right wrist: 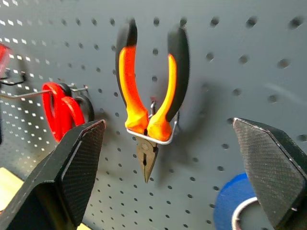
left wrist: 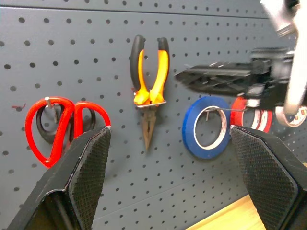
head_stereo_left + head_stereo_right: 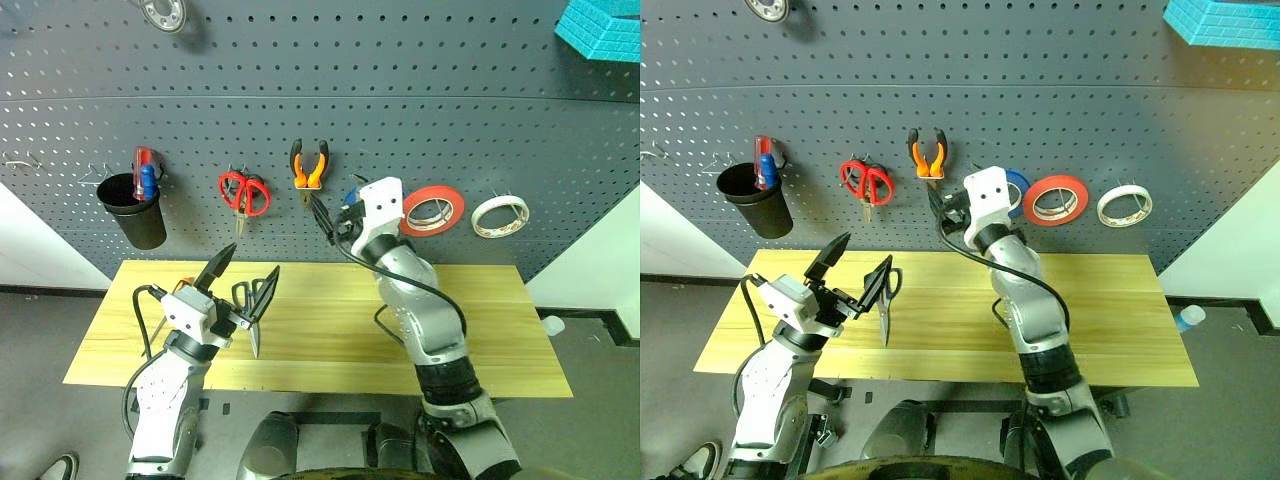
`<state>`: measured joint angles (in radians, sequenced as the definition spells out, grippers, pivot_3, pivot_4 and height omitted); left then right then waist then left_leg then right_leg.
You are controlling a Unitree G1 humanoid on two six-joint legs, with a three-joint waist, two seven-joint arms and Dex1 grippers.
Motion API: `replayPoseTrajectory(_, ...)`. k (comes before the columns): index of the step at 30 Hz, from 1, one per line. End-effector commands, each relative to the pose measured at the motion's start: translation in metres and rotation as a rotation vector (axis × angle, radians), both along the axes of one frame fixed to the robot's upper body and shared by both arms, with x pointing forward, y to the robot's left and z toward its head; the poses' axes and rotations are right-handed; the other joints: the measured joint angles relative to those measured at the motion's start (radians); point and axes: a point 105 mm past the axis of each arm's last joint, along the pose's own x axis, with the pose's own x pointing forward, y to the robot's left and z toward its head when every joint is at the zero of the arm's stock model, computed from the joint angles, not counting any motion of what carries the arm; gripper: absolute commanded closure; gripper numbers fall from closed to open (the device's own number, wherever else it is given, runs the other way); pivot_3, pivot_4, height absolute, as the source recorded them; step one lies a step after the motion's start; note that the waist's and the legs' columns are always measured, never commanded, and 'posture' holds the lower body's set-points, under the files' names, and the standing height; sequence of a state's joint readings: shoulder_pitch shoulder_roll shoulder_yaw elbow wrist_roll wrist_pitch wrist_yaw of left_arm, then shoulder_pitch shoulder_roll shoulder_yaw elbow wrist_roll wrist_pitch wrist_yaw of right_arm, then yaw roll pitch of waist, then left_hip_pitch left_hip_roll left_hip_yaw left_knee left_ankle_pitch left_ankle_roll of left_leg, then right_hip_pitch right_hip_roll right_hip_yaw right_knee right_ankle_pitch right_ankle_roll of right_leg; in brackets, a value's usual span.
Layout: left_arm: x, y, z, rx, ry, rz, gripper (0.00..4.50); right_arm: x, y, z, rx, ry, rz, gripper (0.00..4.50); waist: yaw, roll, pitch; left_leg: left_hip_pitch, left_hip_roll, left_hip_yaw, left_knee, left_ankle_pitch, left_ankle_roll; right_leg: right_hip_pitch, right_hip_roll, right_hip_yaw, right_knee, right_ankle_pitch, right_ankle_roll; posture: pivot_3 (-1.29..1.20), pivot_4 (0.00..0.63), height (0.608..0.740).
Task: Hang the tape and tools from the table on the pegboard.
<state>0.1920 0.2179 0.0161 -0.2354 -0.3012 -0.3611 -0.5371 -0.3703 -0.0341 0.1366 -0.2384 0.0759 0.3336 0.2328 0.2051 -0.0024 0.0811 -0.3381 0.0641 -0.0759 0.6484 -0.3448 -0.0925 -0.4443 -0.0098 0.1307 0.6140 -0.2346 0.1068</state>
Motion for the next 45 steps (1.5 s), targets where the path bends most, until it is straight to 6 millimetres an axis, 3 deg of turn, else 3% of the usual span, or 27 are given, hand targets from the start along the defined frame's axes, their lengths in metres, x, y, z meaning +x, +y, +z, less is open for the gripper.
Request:
replayPoseTrajectory(1, -0.002, 0.005, 0.007, -0.019, 0.004, 0.002, 0.36, -0.014, -0.018, 0.030, 0.027, -0.092, 0.008, 0.04, 0.000, 0.000, 0.000, 0.000, 0.000, 0.000, 0.000, 0.000, 0.000, 0.000, 0.000, 0.000, 0.000, 0.000, 0.000, 0.42, 0.043, 0.720)
replayPoseTrajectory(6, 0.006, 0.014, -0.009, -0.019, 0.141, 0.063, 0.36, -0.029, -0.034, 0.032, -0.022, -0.066, 0.079, 0.04, -0.004, 0.000, 0.000, 0.000, 0.000, 0.000, 0.000, 0.000, 0.000, 0.000, 0.000, 0.000, 0.000, 0.000, 0.000, 0.40, 0.052, 0.720)
replayPoseTrajectory(15, 0.021, 0.016, -0.040, -0.060, 0.468, 0.110, 0.36, -0.079, -0.023, -0.020, -0.143, 0.200, 0.479, 0.04, -0.005, -0.001, 0.001, 0.001, 0.000, -0.001, 0.002, 0.000, 0.001, 0.002, 0.000, 0.000, 0.000, 0.000, 0.000, 0.38, 0.059, 0.720)
replayPoseTrajectory(20, 0.030, 0.030, -0.048, -0.131, 0.573, 0.262, 0.36, -0.084, -0.021, -0.029, -0.154, 0.242, 0.512, 0.04, -0.007, -0.004, 0.002, 0.002, 0.000, -0.002, 0.003, 0.000, 0.001, 0.003, 0.000, 0.000, 0.001, 0.000, 0.000, 0.38, 0.062, 0.720)
replayPoseTrajectory(23, 0.032, 0.047, -0.065, -0.217, 0.739, 0.437, 0.36, -0.084, -0.020, -0.031, -0.156, 0.251, 0.511, 0.04, -0.005, -0.006, 0.002, 0.002, -0.001, -0.003, 0.004, 0.000, 0.001, 0.004, 0.000, -0.001, 0.001, 0.000, 0.000, 0.38, 0.063, 0.720)
replayPoseTrajectory(27, 0.032, 0.041, -0.078, -0.342, 0.904, 0.522, 0.36, -0.083, -0.020, -0.032, -0.156, 0.254, 0.509, 0.04, -0.001, -0.007, 0.003, 0.002, -0.001, -0.005, 0.004, 0.000, 0.001, 0.005, 0.000, -0.002, 0.000, 0.000, 0.000, 0.38, 0.070, 0.720)
replayPoseTrajectory(31, 0.032, 0.031, -0.087, -0.293, 1.022, 0.558, 0.36, -0.082, -0.020, -0.032, -0.155, 0.256, 0.505, 0.04, 0.002, -0.010, 0.005, 0.002, -0.002, -0.008, 0.004, 0.000, 0.001, 0.006, 0.000, -0.004, 0.001, 0.000, 0.000, 0.38, 0.076, 0.720)
replayPoseTrajectory(45, 0.045, 0.048, -0.123, -0.177, 1.263, 0.752, 0.36, -0.086, -0.018, -0.036, -0.156, 0.284, 0.494, 0.04, 0.001, -0.015, 0.011, 0.003, -0.002, -0.008, 0.004, 0.000, 0.000, 0.006, -0.001, -0.005, 0.001, 0.000, 0.000, 0.36, 0.107, 0.720)
